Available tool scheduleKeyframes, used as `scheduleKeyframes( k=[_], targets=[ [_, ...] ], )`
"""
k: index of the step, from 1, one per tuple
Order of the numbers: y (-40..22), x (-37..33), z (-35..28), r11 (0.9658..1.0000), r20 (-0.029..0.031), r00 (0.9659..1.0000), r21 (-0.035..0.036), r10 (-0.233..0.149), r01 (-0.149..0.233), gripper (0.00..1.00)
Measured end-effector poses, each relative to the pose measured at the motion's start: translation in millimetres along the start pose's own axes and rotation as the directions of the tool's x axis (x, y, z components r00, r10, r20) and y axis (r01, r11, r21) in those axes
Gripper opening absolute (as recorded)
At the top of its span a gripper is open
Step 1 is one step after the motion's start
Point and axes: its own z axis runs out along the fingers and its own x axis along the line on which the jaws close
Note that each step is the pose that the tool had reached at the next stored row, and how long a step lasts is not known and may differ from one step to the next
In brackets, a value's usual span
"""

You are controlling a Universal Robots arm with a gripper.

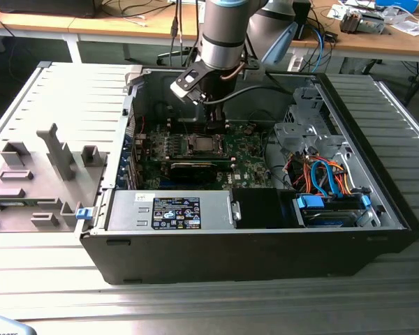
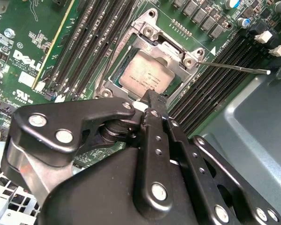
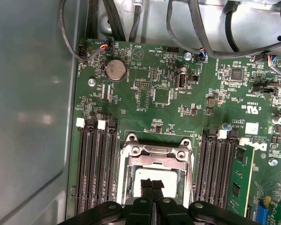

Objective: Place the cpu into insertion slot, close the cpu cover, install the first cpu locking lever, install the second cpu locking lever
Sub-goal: 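Close the cpu cover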

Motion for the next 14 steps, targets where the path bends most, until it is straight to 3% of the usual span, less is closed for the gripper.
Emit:
scheduleKeyframes(
  k=[14],
  targets=[
    [-3.2,0.3,3.0,1.0,0.0,1.0,0.0001,0.0,0.0,0.11]
  ],
)
